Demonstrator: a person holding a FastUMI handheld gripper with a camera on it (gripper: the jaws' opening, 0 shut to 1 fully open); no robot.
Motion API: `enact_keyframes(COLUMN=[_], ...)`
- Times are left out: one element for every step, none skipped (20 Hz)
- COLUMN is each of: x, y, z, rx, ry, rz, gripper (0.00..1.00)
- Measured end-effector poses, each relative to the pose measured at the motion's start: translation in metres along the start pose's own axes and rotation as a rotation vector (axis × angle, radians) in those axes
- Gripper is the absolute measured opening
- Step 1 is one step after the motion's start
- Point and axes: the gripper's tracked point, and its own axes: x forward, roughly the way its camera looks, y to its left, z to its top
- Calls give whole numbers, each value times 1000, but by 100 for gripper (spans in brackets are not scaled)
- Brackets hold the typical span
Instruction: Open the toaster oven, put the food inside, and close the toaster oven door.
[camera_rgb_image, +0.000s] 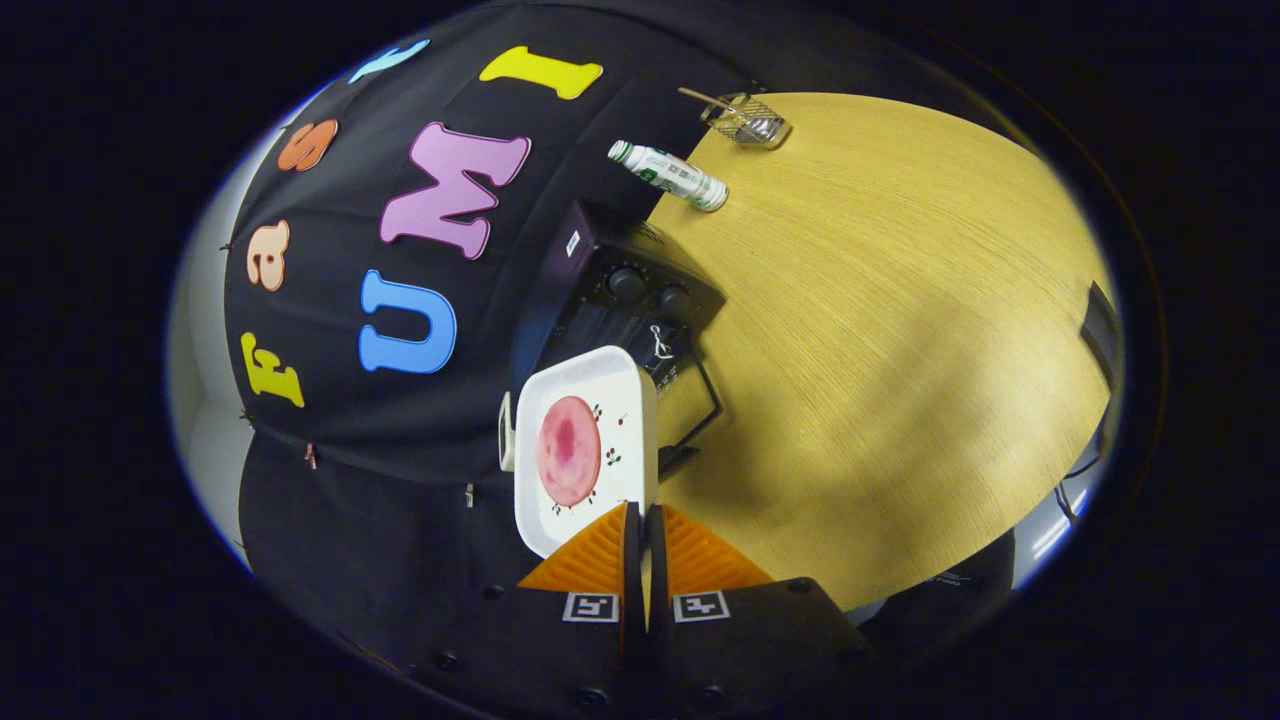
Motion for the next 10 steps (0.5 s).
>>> enact_keyframes(x=[12,27,40,50,62,73,85,97,108,119], y=[6,11,11,7,5,3,1,0,-1,-2], z=[0,0,0,-3,-6,-10,-13,-15,-15,-16], rx=[-5,-10,-18,-29,-30,-26,-17,-5,5,6], ry=[14,33,48,67,85,108,128,145,159,170], rz=[10,12,7,-7,-16,-22,-28,-31,-32,-37], gripper=[5,5,5,5,5,5,5,5,5,5])
